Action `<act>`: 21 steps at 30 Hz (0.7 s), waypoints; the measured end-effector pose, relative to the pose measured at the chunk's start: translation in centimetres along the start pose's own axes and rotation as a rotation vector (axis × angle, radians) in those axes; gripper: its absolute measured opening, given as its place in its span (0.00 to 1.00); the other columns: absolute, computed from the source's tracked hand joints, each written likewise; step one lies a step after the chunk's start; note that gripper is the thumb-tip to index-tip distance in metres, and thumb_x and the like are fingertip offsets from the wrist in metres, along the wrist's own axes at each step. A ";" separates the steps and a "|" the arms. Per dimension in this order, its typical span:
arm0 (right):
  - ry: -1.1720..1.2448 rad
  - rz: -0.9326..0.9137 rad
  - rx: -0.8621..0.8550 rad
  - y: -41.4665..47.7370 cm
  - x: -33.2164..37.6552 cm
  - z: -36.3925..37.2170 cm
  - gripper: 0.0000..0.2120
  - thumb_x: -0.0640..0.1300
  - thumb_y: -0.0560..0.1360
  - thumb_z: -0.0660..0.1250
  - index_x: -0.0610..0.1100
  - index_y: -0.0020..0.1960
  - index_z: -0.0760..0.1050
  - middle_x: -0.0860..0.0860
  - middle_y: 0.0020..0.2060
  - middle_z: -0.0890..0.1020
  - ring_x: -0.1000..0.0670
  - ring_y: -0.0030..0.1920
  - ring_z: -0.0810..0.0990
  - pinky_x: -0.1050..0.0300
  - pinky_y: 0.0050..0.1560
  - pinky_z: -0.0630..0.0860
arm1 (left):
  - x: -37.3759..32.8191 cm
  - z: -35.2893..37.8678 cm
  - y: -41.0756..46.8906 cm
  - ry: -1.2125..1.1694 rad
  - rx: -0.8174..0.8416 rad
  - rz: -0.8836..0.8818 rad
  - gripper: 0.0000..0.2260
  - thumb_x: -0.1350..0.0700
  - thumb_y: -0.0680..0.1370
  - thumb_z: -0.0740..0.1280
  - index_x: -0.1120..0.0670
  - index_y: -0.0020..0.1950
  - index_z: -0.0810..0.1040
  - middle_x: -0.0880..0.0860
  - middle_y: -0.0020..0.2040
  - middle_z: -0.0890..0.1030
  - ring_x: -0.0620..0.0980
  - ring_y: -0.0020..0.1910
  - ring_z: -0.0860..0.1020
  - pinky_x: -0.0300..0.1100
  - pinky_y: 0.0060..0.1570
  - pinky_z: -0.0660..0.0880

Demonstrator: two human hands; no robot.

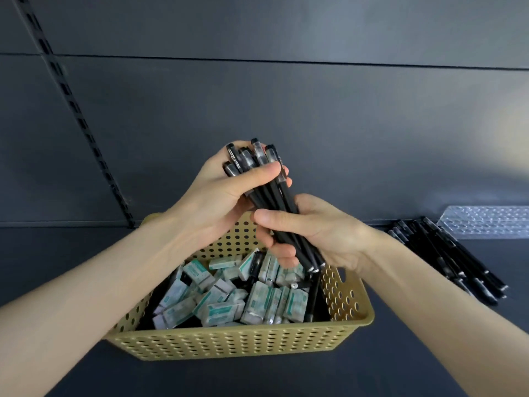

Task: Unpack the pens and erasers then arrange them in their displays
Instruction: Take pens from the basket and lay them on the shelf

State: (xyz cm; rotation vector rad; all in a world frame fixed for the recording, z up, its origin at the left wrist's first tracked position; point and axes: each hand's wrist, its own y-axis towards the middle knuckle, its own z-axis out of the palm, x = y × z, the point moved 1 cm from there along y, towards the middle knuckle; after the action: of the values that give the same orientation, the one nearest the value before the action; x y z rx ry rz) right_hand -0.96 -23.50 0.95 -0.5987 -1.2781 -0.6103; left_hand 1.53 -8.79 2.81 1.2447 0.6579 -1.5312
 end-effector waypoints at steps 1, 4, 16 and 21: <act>-0.005 -0.037 -0.025 -0.7 0.4 -0.2 0.08 0.44 0.75 0.65 0.40 0.41 0.72 0.49 0.32 0.74 0.55 0.26 0.69 0.62 0.26 0.70 | -0.2 0.9 0.2 0.009 0.004 0.016 0.17 0.61 0.67 0.71 0.59 0.54 0.73 0.56 0.42 0.84 0.54 0.44 0.84 0.44 0.39 0.80; -0.017 -0.117 -0.072 -3.6 1.1 -1.4 0.10 0.44 0.75 0.65 0.36 0.47 0.71 0.48 0.34 0.74 0.54 0.27 0.70 0.62 0.27 0.70 | -0.4 4.1 0.5 0.048 0.027 0.043 0.18 0.60 0.67 0.71 0.59 0.55 0.72 0.55 0.42 0.84 0.54 0.44 0.84 0.46 0.40 0.80; 0.003 -0.092 -0.237 -23.6 -1.6 -9.8 0.10 0.41 0.79 0.60 0.37 0.58 0.69 0.48 0.36 0.73 0.53 0.30 0.70 0.62 0.31 0.70 | 10.0 22.9 0.4 0.094 0.027 -0.041 0.05 0.59 0.73 0.71 0.58 0.47 0.79 0.57 0.46 0.84 0.55 0.49 0.83 0.57 0.51 0.73; 0.033 -0.085 -0.323 -27.7 -3.0 -13.8 0.06 0.40 0.80 0.60 0.38 0.53 0.70 0.48 0.35 0.74 0.52 0.31 0.71 0.60 0.31 0.70 | 14.4 27.3 1.2 0.076 0.009 -0.192 0.15 0.58 0.76 0.69 0.67 0.57 0.77 0.62 0.50 0.82 0.56 0.41 0.82 0.47 0.44 0.78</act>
State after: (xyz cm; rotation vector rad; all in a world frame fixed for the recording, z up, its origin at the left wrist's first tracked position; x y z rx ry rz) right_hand -11.71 -52.44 -2.64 -0.7993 -1.1863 -0.9039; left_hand -7.09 -38.15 -1.70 1.2813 0.8416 -1.6506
